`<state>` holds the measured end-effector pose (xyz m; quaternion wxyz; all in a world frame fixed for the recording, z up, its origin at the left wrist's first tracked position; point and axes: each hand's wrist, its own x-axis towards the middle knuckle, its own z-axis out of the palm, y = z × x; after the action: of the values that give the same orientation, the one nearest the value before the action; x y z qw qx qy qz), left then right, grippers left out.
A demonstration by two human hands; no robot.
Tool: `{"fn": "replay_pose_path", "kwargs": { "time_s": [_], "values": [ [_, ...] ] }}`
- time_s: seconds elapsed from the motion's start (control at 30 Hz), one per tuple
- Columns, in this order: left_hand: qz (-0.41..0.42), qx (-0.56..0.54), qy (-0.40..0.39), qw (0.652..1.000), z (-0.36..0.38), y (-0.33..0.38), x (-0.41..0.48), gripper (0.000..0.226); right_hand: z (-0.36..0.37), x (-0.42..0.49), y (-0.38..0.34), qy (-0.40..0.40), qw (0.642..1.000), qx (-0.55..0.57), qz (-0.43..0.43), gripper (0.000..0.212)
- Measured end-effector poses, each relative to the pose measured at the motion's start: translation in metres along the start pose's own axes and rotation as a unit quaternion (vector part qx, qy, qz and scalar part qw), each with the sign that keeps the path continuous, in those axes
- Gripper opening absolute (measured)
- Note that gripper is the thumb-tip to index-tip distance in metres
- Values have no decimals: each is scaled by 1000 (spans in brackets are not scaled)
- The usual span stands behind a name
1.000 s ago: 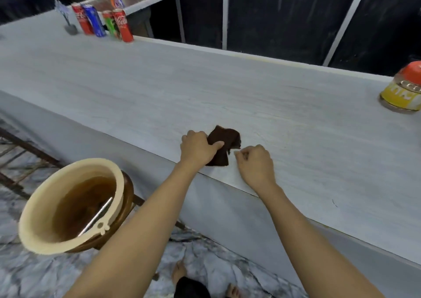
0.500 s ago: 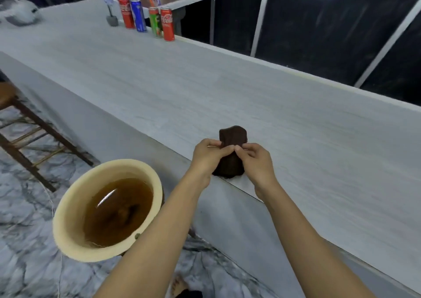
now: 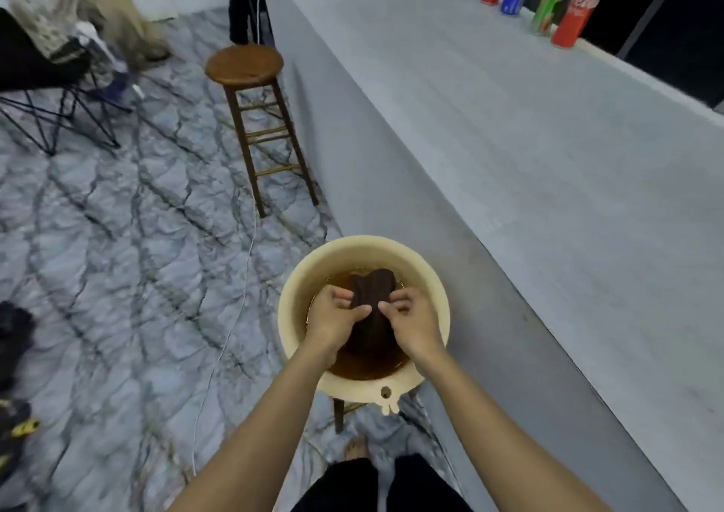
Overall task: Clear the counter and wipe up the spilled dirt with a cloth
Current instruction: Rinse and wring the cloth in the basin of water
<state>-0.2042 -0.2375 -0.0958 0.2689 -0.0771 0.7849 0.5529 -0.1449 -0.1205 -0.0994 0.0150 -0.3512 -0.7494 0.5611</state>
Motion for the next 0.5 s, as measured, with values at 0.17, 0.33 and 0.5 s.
{"fn": "replay_pose_path", "kwargs": {
  "time_s": [0.17, 0.33, 0.5],
  "values": [
    [68, 272, 26, 960, 1, -36, 20, 49, 21, 31, 22, -56, 977, -202, -42, 29],
    [50, 408, -97, 906, 13, -53, 40, 64, 32, 60, 33, -243, 869, -400, -163, 65],
    [-16, 482, -131, 866, 21, -62, 48, 68, 35, 80, 35, -316, 808, -478, -139, 73]
  ]
}}
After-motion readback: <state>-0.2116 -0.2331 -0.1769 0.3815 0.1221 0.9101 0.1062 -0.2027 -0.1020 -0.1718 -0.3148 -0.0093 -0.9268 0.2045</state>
